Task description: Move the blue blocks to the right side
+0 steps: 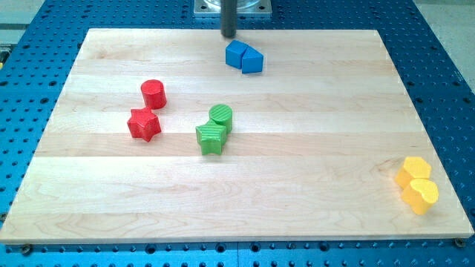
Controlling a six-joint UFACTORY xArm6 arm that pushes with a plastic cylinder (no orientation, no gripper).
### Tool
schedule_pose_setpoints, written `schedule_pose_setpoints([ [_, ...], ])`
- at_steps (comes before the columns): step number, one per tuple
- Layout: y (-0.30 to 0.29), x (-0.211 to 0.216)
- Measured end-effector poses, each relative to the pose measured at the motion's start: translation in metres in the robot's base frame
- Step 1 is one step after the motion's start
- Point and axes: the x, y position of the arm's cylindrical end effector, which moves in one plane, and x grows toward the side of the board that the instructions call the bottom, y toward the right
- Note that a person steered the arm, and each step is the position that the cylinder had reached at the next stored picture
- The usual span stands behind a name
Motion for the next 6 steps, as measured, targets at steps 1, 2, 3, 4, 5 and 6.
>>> schedule_pose_setpoints([
  [1,-0.001,0.023],
  [2,-0.001,0.068],
  [3,0.015,0.075],
  [4,0.058,0.075],
  [5,0.102,0.077],
  [6,0.142,0.079],
])
